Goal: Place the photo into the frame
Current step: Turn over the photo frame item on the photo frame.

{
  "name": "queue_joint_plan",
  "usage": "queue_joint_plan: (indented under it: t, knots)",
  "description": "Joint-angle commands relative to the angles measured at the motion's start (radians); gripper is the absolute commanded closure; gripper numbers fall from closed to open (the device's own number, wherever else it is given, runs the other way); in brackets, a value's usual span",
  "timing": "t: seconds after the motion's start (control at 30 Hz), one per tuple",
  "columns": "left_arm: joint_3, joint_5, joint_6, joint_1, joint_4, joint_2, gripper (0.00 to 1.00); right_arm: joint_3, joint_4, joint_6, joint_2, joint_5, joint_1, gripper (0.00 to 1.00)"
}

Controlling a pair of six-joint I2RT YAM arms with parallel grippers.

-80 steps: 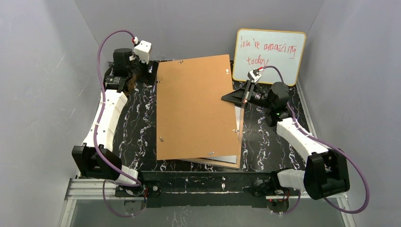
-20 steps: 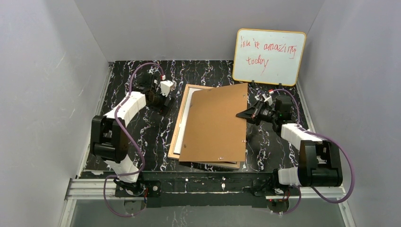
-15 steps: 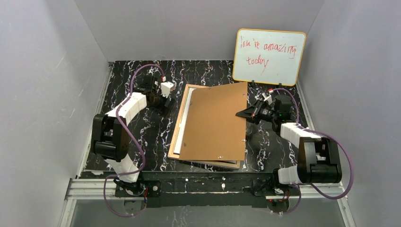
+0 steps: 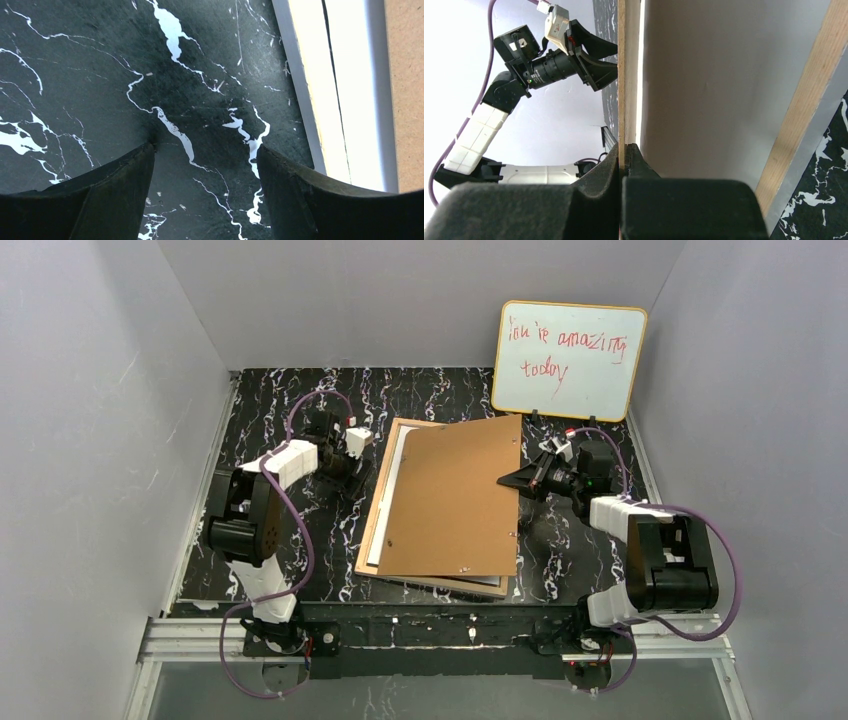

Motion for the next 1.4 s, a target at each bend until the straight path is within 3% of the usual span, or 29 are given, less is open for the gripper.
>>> queue_joint_plan:
  t: [0.0, 1.07, 1.37]
  knots:
    - [-0.046, 0.021, 0.002, 0.004, 0.012, 0.013, 0.28, 0.037, 0.114, 0.026, 0.015, -0.047, -0.005, 0.99]
    - [-0.096, 0.024, 0.001, -0.118, 0.010, 0.045, 0.34, 0.053, 0.288, 0.037, 0.157, -0.001, -0.002, 0.99]
    - [-0.100, 0.049, -0.010, -0.133, 0.010, 0.040, 0.37, 0.022, 0.311, 0.026, 0.180, 0.045, 0.073, 0.99]
